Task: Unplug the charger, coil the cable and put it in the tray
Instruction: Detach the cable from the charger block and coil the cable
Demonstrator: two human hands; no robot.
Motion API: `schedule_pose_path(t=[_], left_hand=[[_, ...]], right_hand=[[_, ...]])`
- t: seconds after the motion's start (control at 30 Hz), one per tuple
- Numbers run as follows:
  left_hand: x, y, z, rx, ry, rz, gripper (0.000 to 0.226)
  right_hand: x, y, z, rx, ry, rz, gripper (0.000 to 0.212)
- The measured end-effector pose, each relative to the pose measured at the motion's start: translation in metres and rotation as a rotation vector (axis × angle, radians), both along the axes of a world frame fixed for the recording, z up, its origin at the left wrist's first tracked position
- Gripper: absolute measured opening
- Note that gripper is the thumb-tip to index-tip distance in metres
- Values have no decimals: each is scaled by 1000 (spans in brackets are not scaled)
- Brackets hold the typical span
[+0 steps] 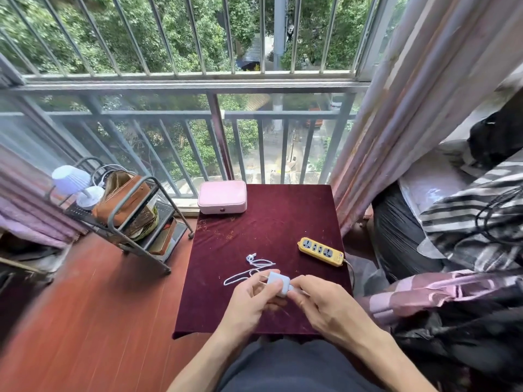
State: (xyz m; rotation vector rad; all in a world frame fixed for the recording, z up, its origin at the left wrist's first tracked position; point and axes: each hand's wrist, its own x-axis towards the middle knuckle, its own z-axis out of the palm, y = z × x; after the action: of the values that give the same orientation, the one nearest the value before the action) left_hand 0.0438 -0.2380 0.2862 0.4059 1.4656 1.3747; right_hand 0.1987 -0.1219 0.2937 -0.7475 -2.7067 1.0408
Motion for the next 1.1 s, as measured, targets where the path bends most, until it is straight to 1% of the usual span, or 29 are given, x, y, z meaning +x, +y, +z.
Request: schedule_pose_path(t=[0.27, 0.47, 0.6, 0.83, 0.9, 0.97, 1.1], left_hand=[[5, -5, -6, 35, -59, 50, 22], [3, -10, -9, 52, -77, 54, 20], [3, -12, -12, 50, -88, 38, 22], [2, -12, -15, 60, -124, 27, 17], [1, -12, -17, 51, -147, 42, 18], [1, -12, -20, 39, -170, 62, 24], [-1, -13, -28, -2, -185, 117, 24]], right_hand=[[4, 0, -10, -73, 115, 41, 20], [-1, -1, -12, -37, 163, 57, 21], [-1, -3, -14, -61, 164, 54, 23], [0, -3, -19, -69, 148, 67, 21], [-1, -3, -21, -71, 146, 62, 21], [-2, -3, -23, -80, 140, 60, 19], [-5, -2, -28, -95, 137, 49, 11]])
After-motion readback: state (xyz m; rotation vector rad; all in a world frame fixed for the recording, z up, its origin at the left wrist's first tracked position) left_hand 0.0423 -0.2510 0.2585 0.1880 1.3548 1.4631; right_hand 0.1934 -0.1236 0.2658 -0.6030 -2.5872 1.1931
